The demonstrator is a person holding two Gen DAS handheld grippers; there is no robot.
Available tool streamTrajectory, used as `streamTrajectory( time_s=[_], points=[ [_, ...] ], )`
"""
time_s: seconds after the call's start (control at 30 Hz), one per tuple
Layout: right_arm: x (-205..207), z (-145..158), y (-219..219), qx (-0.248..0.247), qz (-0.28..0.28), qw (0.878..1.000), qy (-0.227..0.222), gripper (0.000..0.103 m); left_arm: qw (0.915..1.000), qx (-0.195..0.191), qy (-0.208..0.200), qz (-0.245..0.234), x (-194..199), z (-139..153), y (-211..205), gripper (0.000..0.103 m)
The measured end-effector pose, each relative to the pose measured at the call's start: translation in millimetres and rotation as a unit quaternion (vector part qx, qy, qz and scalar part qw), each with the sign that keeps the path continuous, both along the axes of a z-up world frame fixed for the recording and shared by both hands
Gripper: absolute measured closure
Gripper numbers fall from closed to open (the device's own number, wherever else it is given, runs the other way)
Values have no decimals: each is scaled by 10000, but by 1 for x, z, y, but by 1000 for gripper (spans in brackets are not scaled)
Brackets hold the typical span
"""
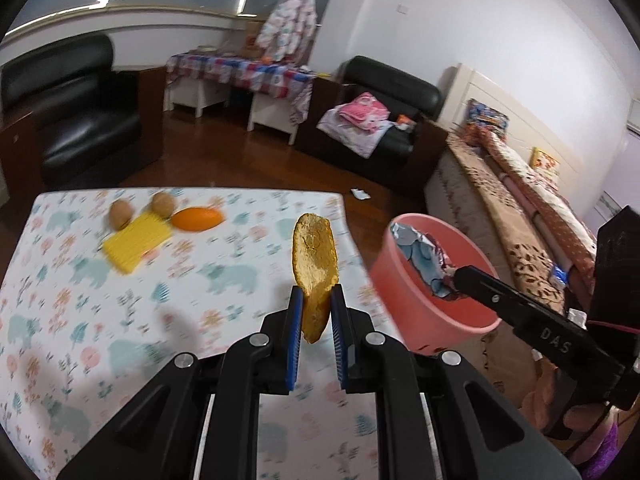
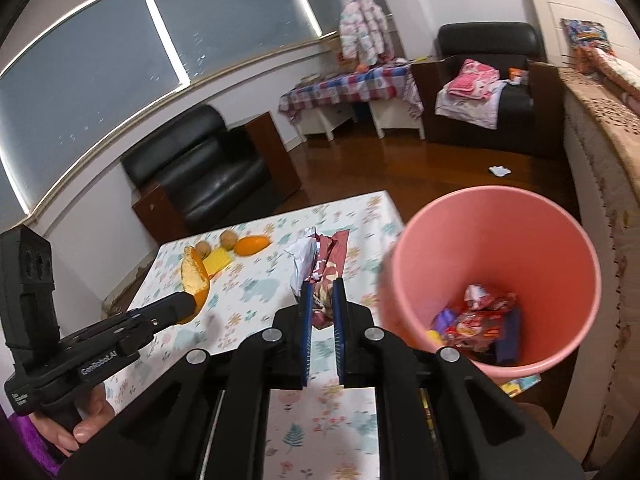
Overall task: Collect trash
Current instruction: 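Lift the bread crust and blue-white wrapper and carry them over the pink bucket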
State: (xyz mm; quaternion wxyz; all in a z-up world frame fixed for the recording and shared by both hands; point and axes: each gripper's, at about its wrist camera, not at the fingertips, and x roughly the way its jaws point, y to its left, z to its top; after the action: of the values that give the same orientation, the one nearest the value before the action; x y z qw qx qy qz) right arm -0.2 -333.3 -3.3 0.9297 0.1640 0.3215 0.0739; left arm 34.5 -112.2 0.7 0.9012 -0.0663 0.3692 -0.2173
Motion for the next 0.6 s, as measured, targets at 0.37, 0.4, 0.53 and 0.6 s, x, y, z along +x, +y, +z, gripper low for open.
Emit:
streamTrajectory(
  time_s=[0.37,0.4,0.53,0.6],
  points=[
    [-15,6,-61,65,-830,9964,-181,93,9976,-58,-29,-682,11,18,-72,90],
    [-15,5,-66,63,-894,9958,-176,93,9974,-48,-29,-724,11,19,-77,90],
    [-15,-3,-81,114,-1065,9942,-93,93,9956,4,22,-933,15,17,-102,90],
    [-15,-8,-87,145,-1122,9936,-43,93,9945,36,99,-1043,19,13,-114,90]
  ],
)
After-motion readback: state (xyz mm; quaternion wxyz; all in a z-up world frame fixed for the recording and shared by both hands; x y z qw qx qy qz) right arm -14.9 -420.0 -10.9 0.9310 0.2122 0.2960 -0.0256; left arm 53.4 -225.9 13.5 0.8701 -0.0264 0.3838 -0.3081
